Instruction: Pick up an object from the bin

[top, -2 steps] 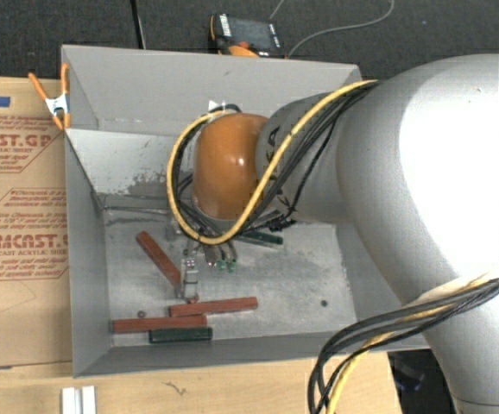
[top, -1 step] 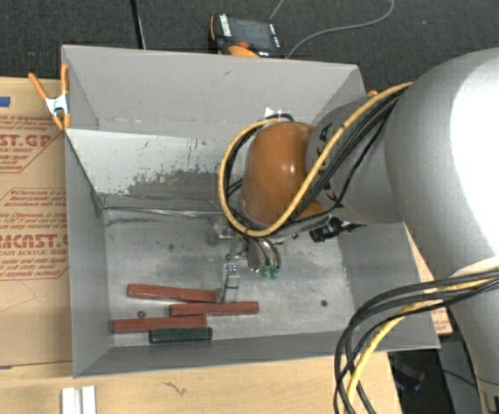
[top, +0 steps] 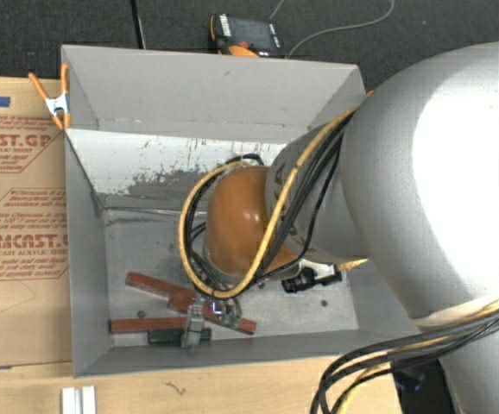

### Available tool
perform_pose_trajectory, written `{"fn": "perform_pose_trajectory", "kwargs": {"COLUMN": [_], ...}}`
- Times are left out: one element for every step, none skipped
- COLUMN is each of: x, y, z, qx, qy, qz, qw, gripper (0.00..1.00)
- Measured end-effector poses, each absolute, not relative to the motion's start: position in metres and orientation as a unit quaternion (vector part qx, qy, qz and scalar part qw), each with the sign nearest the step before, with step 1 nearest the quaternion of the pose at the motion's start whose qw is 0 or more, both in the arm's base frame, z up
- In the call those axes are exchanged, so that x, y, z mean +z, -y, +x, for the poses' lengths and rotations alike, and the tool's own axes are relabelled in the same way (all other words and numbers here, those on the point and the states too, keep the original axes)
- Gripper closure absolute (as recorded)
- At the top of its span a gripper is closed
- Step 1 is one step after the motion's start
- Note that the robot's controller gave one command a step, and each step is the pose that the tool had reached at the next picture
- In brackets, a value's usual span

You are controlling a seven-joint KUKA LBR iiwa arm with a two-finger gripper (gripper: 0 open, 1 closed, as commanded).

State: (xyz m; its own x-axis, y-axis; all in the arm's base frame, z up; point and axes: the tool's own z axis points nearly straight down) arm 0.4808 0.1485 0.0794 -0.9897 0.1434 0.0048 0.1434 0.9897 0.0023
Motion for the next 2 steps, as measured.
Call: {"fn": "perform_pose_trajectory", "kwargs": {"x": [0.080, 0.215], "y": [-0.145, -0.168], "z": [0.484, 0.525], "qx": [-0.001, -0.002], "qy": [0.997, 0.998], "qz": [-0.074, -0.061], "qw": [0.000, -0.005], "gripper": [1.00, 1.00]}}
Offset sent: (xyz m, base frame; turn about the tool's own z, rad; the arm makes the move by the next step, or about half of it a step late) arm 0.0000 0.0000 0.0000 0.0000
